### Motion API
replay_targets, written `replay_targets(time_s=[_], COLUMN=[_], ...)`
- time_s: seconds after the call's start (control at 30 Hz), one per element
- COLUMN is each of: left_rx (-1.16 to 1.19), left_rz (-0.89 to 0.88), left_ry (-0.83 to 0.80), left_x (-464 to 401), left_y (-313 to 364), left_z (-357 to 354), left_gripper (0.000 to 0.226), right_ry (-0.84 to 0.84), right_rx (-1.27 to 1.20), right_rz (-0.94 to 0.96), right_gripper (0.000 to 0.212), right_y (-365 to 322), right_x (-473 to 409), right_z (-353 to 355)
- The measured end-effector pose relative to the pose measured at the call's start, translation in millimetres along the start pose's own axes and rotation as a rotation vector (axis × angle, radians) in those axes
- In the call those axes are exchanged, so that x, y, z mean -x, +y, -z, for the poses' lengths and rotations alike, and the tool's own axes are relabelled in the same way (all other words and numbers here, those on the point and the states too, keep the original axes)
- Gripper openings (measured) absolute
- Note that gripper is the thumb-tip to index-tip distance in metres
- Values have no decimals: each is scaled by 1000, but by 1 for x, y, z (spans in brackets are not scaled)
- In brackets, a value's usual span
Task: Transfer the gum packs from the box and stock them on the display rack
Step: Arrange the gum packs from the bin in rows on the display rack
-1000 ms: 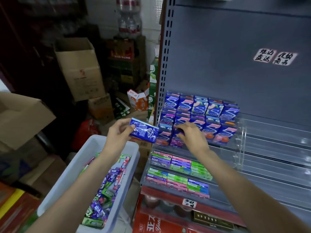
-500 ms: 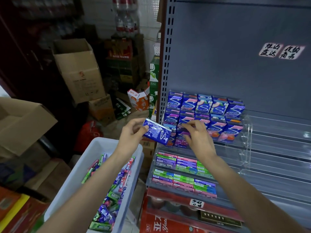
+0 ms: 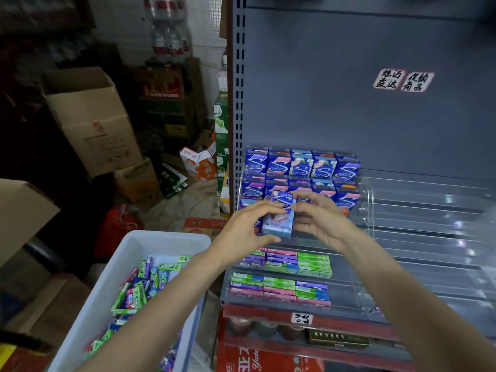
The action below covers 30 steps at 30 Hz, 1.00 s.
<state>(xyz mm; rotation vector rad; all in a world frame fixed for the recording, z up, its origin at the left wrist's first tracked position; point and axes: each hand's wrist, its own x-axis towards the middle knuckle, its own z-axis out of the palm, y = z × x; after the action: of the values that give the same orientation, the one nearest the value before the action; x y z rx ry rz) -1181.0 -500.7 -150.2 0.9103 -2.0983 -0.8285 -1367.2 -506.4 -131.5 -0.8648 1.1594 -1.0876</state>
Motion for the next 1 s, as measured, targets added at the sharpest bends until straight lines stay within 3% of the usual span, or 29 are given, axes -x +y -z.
replay_targets(time_s=[0.13,0.23,0.37,0.53,0.77,1.0], left_rx=[-264,-570,-743,-736,-696,-693], left_rz=[103,125,173,177,210,193], left_ry=[15,-27,-140,-157,-149,-75], left_x=[-2,-5,-11,-8,-10,-3], left_y=[-23,-38,-48,-59,-60,-52], left_z=[10,18,16,13,12,8], left_gripper=[63,60,56,55,55,52], right_ry=[34,52,72,54,167,266], right_rx=[120,164,209,396,916,974], right_rz=[77,122,202,368,507,505], right_gripper=[30,31,28,37,29,31], right_y=[5,7,10,18,51,65], right_x=[1,1,-1,-8,-17,-22], right_z=[6,6,-1,-3,-6,-11])
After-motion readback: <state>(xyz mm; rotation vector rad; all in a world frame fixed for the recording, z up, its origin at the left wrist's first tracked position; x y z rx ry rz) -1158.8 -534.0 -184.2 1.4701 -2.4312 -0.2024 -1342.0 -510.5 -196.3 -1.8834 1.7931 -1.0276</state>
